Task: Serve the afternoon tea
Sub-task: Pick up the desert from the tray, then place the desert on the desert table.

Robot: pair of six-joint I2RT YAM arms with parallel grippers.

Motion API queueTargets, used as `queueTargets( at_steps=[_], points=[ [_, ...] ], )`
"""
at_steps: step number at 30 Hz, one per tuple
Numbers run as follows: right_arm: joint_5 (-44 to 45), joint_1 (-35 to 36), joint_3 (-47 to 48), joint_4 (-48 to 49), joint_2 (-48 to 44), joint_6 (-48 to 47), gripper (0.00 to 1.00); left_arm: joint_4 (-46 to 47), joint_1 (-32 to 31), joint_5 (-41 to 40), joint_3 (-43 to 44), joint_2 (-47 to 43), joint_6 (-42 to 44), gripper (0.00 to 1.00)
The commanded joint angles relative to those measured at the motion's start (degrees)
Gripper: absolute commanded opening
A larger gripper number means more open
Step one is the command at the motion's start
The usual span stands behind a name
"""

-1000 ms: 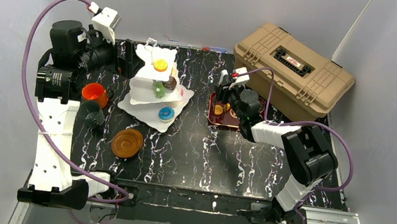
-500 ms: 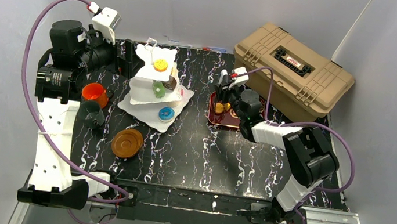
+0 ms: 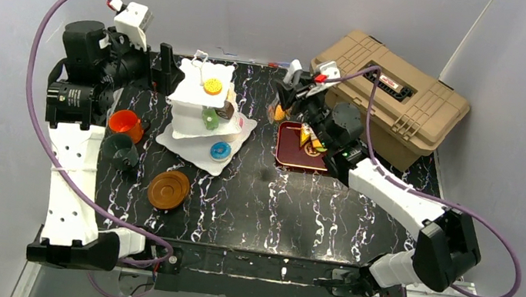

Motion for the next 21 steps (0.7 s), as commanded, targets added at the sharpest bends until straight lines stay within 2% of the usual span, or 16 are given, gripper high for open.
queueTargets(
  at_steps=[1, 5, 11, 21],
  points=[
    [-0.44, 3.44, 9.49, -3.85, -3.4, 1.3, 0.01, -0.66, 1.96, -0.2, 2.96, 0.83, -1.28, 0.98],
    [-0.21, 8.3, 17.45, -6.69, -1.2, 1.17, 0.01, -1.15, 2.98, 0.23, 3.66, 2.26, -2.3, 0.98],
    [1.58, 15.29, 29.42, -7.55, 7.15, 0.05, 0.01, -0.87, 3.47, 0.7, 3.48, 2.47, -2.71, 0.98],
    [1.62, 19.13, 43.72, -7.23, 18.99, 0.63, 0.01, -3.37, 5.03, 0.06, 5.86, 3.15, -2.5, 0.98]
  ],
)
